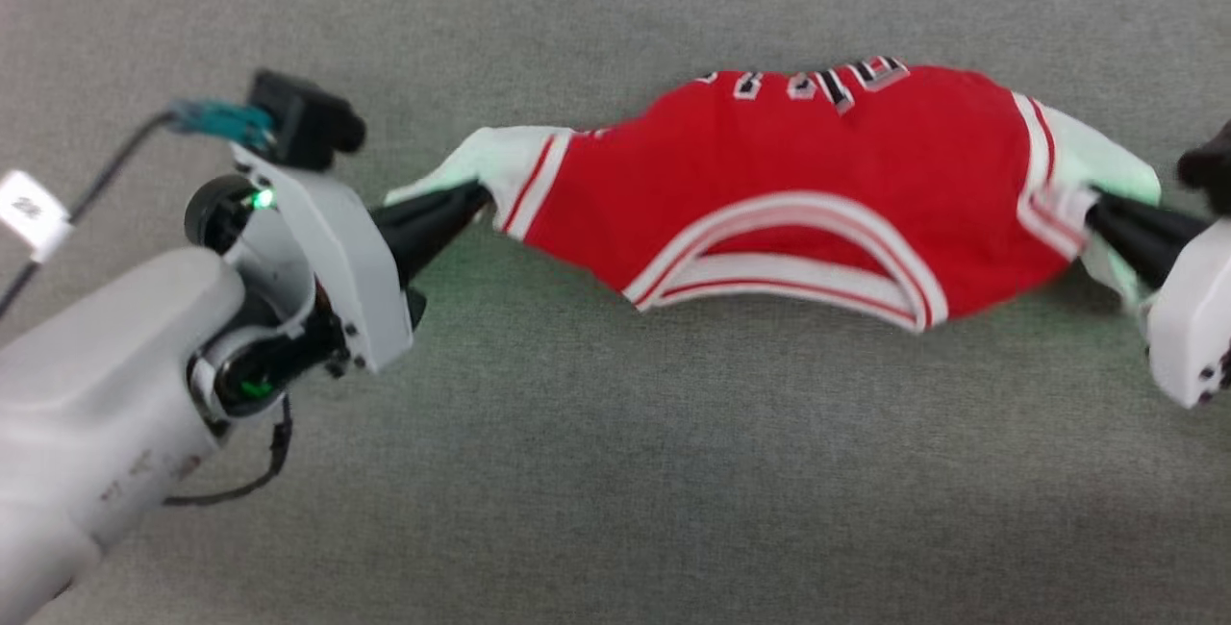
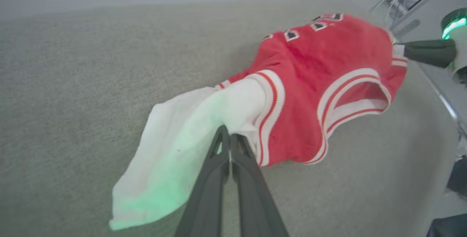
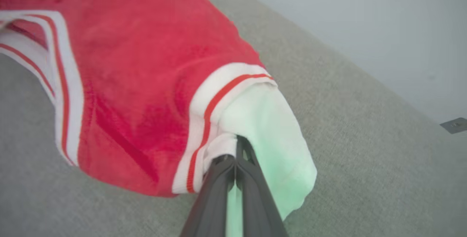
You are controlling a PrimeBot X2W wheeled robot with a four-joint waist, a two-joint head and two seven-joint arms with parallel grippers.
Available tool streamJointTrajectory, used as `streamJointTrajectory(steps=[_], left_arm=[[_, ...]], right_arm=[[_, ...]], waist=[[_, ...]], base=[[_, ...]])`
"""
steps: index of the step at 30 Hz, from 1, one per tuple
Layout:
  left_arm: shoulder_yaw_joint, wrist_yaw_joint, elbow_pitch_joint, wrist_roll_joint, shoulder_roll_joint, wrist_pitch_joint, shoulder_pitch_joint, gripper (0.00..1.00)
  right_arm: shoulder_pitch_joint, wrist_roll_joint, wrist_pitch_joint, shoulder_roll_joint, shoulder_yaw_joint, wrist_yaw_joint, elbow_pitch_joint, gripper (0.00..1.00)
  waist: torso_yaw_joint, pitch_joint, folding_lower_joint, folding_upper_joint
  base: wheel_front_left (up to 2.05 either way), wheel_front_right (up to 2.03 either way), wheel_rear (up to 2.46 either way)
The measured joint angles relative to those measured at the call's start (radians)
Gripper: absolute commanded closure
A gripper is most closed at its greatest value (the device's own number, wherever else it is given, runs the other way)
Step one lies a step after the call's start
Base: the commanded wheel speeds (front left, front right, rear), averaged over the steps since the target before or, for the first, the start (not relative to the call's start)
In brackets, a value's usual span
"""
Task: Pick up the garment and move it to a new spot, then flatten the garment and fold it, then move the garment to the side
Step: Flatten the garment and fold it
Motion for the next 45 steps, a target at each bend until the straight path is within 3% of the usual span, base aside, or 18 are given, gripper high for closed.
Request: streamJointTrajectory(steps=[6,12,17,20,26,32,36,41,45], left_arm=[[0.1,0.0,0.021,-0.182,-0.041,-0.048,-0.028,1.0],[0.207,0.0,0.151,-0.269,-0.097,-0.033,-0.14,1.0],[0.271,0.0,0.34,-0.295,-0.145,0.02,-0.295,1.0],[0.317,0.0,0.463,-0.273,-0.193,-0.02,-0.447,1.0],[0.362,0.0,0.562,-0.222,-0.228,-0.101,-0.615,1.0],[0.405,0.0,0.463,-0.248,-0.205,-0.125,-0.597,1.0],[0.404,0.0,0.356,-0.267,-0.177,-0.111,-0.454,1.0],[0.406,0.0,0.199,-0.307,-0.137,-0.126,-0.215,1.0],[0.397,0.0,0.074,-0.323,-0.108,-0.155,0.03,1.0]], right_arm=[[-0.015,0.018,-0.006,0.078,-0.139,0.0,-0.006,1.0],[-0.182,0.014,0.015,0.197,-0.209,0.0,0.083,1.0],[-0.455,-0.056,0.012,0.363,-0.236,0.0,0.268,1.0],[-0.661,-0.136,-0.041,0.441,-0.295,0.0,0.405,1.0],[-0.888,-0.32,-0.204,0.52,-0.366,0.0,0.607,1.0],[-0.906,-0.372,-0.293,0.509,-0.356,0.0,0.7,1.0],[-0.806,-0.328,-0.31,0.482,-0.282,0.0,0.69,1.0],[-0.633,-0.218,-0.306,0.406,-0.213,0.0,0.563,1.0],[-0.398,-0.119,-0.258,0.335,-0.185,0.0,0.414,1.0]], waist=[[-0.013,-0.008,0.0,0.0],[-0.021,0.03,0.0,0.0],[-0.053,0.064,0.0,-0.0001],[-0.07,0.087,0.0,0.0],[-0.097,0.094,0.0,0.0],[-0.093,0.057,0.0,0.0],[-0.084,0.034,-0.0001,0.0],[-0.071,0.014,0.0,0.0],[-0.062,-0.01,0.0,0.0]], base=[[0.0,0.0,0.0],[0.0,0.0,0.0],[0.0,0.0,0.0],[0.0,0.0,0.0],[0.0,0.0,0.0],[0.0,0.0,0.0],[0.0,0.0,0.0],[0.0,0.0,0.0],[0.0,0.0,0.0]])
